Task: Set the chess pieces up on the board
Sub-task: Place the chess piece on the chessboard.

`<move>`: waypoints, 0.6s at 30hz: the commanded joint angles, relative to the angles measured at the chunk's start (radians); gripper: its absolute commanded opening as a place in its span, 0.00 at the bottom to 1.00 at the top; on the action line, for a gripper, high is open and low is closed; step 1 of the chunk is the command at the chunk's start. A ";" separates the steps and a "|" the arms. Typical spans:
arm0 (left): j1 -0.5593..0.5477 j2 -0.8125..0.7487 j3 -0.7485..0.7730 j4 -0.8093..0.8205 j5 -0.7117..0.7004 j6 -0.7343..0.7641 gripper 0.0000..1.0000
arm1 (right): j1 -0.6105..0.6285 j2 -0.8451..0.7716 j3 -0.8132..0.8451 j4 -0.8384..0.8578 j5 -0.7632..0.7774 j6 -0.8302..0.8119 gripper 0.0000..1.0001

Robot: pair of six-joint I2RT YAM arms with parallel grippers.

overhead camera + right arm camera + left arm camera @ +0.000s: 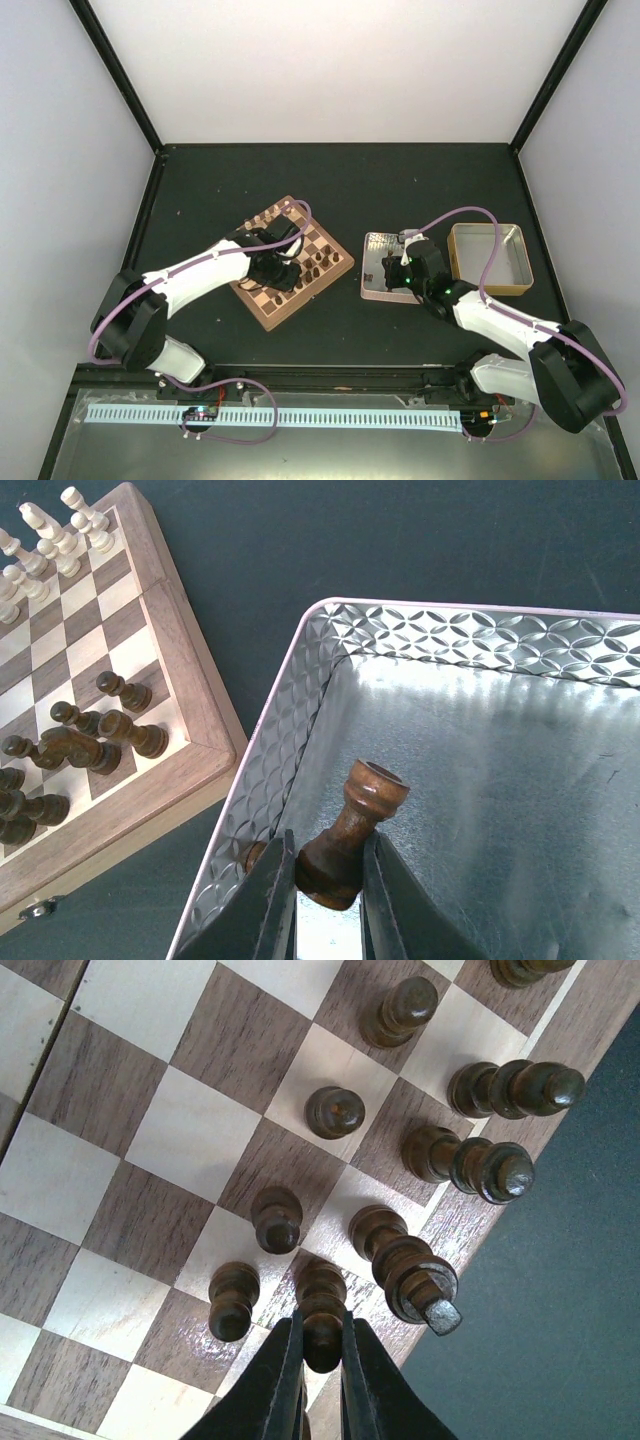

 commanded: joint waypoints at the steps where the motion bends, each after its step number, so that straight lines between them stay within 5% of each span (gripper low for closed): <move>1: -0.013 0.015 -0.001 -0.039 0.023 0.017 0.06 | 0.001 0.003 0.019 0.020 0.018 0.004 0.09; 18: -0.023 -0.013 -0.018 -0.075 -0.009 0.008 0.08 | 0.001 0.007 0.013 0.031 0.012 0.009 0.09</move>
